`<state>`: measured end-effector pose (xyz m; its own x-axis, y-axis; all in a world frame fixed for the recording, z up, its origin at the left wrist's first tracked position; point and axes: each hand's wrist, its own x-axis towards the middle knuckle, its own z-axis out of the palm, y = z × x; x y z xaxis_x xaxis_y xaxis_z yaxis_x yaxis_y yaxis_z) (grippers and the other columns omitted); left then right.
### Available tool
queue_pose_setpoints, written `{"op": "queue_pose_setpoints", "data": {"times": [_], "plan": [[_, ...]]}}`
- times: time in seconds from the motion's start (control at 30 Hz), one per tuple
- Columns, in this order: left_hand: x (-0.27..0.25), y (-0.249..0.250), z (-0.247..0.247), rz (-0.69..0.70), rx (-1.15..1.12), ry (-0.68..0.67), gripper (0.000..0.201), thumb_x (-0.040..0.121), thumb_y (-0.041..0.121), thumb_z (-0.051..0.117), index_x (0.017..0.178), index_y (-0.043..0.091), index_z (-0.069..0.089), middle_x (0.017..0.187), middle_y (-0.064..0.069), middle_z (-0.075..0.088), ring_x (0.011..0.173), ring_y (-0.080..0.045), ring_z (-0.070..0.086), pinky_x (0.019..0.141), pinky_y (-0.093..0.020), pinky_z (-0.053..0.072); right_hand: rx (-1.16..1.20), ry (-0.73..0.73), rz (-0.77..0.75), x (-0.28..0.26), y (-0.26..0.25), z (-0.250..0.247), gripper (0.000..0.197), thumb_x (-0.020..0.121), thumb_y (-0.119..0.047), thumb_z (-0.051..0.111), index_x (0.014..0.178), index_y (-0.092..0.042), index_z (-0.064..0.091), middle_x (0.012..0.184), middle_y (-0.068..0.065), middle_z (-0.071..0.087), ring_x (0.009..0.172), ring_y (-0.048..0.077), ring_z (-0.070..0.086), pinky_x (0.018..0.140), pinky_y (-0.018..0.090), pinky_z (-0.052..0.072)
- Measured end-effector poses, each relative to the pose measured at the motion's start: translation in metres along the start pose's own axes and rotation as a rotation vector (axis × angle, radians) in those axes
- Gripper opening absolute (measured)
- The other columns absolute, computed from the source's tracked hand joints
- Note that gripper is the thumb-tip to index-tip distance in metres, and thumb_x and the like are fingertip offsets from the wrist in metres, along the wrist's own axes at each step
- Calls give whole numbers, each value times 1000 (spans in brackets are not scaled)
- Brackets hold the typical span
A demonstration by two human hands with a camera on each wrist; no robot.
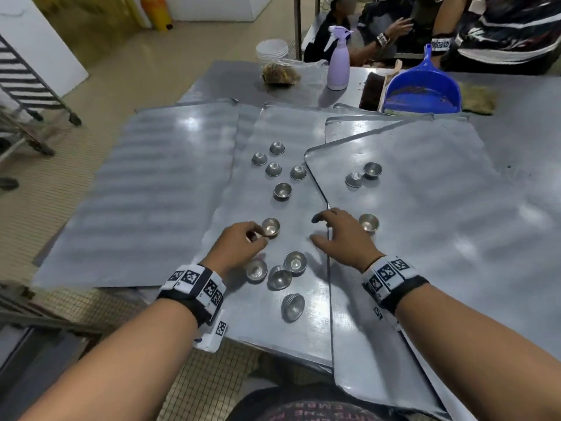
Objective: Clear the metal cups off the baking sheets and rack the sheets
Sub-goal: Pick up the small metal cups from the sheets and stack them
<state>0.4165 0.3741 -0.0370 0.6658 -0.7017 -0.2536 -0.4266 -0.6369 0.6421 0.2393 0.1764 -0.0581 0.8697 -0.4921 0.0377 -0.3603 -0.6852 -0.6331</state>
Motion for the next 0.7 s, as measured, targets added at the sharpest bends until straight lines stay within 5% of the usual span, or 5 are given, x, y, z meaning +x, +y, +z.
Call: {"op": "queue_pose_setpoints", "data": {"times": [0.13,0.2,0.4,0.57,0.7], "plan": [[-35,-1,4,-10,-7,-85,25,87,35,77,109,25,74,88,8,72,78,-11,69,71,-22,54,42,-263,-87,-5,-11,15,53,81,-37,73,130,-27,58,129,-3,57,115,15,55,95,34,47],[-47,-2,10,2,33,-102,35,85,40,78,115,23,74,95,7,73,84,-9,68,79,-23,53,28,-343,-104,-8,-11,21,61,79,-39,76,135,-27,56,133,-3,55,118,16,53,98,35,46],[-55,5,34,42,226,-59,43,88,42,75,126,21,72,108,0,68,100,-17,64,88,-32,51,-98,-409,-138,-10,-12,36,66,80,-42,74,140,-29,52,132,-2,58,122,21,51,100,38,44],[-50,4,41,82,224,20,17,89,29,68,101,19,74,98,3,61,92,-21,61,78,-34,49,-102,-352,-87,-10,-11,32,61,80,-43,74,136,-26,56,126,0,61,115,21,56,96,34,45],[-49,5,31,35,25,96,9,86,24,68,86,19,60,85,4,64,75,-18,61,67,-33,48,-28,-277,-10,-13,-9,28,61,79,-40,77,134,-24,58,124,0,62,111,20,60,96,35,47]]}}
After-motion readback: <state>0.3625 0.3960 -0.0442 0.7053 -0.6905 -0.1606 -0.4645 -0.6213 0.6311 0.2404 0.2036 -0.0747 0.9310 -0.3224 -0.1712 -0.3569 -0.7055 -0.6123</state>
